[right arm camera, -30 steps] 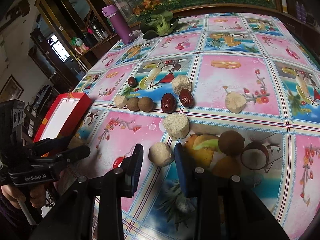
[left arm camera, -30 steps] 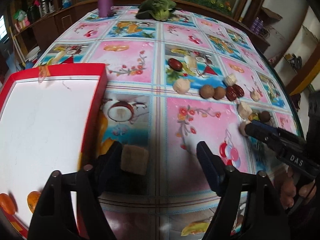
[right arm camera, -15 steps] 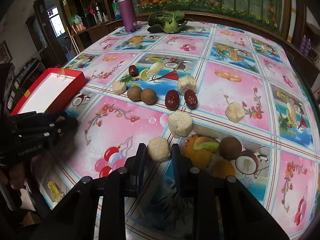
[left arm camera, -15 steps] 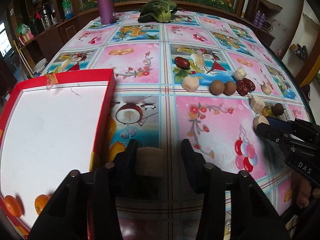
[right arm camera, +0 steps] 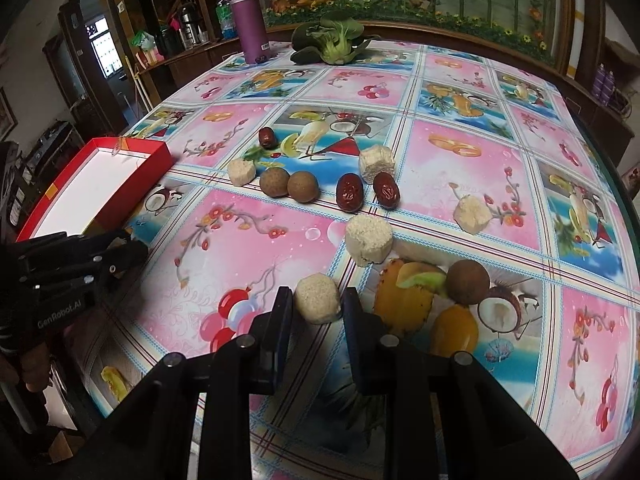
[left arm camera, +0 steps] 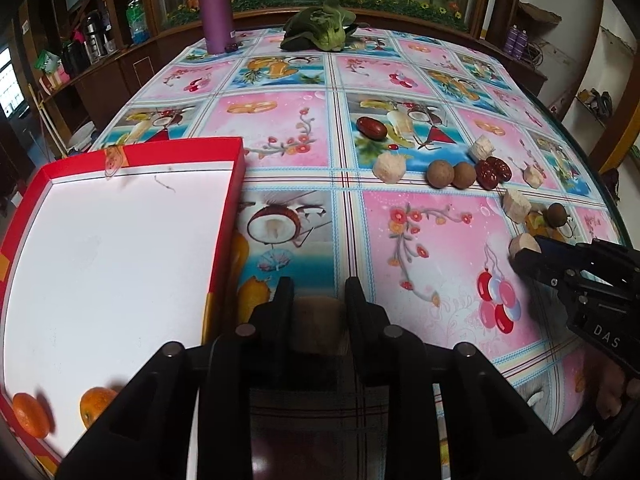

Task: Organize fruits
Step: 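Grasp a white bun cube with the left tool while the right grasps a round bun, then carry both white pieces over the tray and open both tools to release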

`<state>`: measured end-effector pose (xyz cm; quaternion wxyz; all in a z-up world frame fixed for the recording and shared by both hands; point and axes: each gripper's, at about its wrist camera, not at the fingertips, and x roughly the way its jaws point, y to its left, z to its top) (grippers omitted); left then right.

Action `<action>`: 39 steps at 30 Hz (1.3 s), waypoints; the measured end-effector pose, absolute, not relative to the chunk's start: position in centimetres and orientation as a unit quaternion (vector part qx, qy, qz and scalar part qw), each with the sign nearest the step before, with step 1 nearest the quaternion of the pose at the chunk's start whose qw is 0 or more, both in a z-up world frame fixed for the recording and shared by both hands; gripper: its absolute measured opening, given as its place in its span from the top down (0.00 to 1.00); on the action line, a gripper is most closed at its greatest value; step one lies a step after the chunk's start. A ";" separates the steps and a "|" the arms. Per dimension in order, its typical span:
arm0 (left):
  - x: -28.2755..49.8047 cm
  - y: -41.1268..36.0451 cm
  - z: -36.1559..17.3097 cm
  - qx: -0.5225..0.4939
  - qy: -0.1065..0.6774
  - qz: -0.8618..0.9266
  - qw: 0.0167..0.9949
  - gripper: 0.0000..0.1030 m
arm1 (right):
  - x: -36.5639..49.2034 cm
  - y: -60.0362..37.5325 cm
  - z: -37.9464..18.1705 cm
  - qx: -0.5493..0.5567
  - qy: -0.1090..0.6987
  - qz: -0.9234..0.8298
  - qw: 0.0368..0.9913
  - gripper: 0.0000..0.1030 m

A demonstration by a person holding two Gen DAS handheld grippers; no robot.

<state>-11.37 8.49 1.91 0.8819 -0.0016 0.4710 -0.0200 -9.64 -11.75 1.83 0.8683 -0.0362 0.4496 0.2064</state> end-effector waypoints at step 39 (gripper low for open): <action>-18.7 12.1 10.0 0.015 0.339 0.021 0.940 0.73 | -11.9 -2.6 7.5 -0.025 0.410 0.311 0.857 0.77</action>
